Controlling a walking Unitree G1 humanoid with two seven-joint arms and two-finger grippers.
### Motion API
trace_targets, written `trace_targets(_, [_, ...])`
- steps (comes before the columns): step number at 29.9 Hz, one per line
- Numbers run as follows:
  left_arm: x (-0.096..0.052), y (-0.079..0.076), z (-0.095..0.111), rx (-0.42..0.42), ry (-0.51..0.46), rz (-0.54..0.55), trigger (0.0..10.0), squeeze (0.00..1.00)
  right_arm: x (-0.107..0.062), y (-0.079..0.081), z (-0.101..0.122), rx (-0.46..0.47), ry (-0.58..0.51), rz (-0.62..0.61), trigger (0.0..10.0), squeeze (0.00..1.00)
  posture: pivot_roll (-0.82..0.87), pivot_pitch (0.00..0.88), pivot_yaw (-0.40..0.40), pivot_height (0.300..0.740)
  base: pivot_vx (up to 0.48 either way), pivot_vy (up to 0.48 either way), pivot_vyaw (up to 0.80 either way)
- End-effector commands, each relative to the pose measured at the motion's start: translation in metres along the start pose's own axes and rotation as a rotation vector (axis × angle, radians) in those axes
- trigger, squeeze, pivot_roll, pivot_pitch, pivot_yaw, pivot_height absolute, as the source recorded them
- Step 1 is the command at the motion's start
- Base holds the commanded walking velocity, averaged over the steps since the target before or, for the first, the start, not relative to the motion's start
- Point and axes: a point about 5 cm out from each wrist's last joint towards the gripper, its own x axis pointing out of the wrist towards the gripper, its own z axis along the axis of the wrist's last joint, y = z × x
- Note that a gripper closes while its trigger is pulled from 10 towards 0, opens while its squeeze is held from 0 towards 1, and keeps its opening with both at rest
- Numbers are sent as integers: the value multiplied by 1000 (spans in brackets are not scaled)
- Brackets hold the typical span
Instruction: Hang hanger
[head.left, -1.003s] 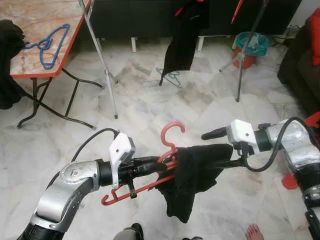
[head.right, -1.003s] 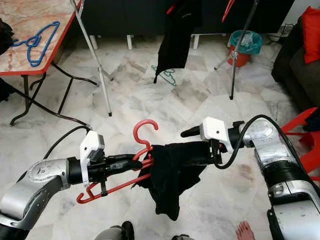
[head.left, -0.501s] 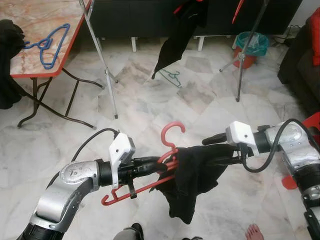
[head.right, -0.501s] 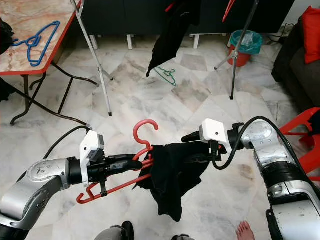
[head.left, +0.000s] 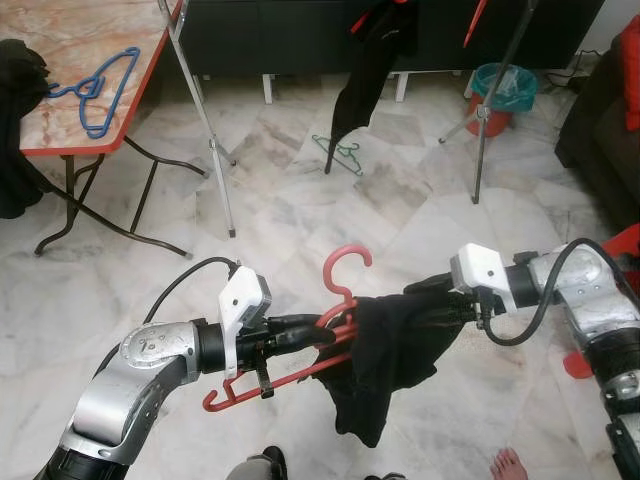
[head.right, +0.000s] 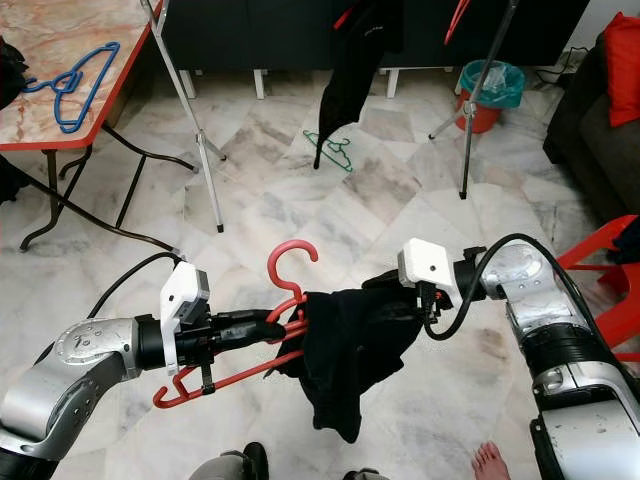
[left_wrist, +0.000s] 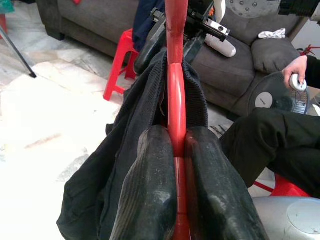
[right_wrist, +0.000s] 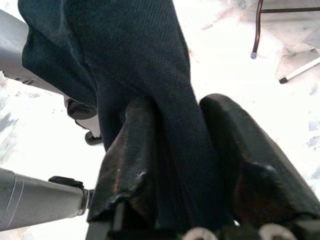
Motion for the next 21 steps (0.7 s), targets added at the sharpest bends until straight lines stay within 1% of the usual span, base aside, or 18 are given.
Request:
trace_targets(1, [1,-5,8,18,-39,-33,10000,0,2,4,-2,4,-1,24,0,0,29,167,9,740,0,0,0])
trace_targets(11, [3,-6,8,28,-38,-42,10000,0,4,5,-2,3,-7,37,0,0,26,145,8,740,0,0,0])
trace_targets(21, [3,-5,9,38,-36,-40,10000,0,6,8,-2,6,-14,61,0,0,26,143,7,740,0,0,0])
